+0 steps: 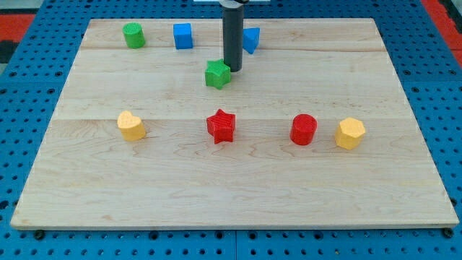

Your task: Put blue triangle and green star together

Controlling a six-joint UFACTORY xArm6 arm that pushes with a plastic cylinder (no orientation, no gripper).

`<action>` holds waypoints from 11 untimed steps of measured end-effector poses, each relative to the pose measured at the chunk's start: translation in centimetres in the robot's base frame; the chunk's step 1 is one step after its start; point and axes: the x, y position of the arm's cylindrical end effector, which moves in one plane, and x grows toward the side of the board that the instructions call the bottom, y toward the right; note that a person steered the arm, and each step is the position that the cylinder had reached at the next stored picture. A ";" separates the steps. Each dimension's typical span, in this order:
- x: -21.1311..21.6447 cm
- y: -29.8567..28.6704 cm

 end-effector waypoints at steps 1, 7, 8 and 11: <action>-1.9 4.5; -10.2 -4.3; -10.2 -3.4; -8.8 -1.8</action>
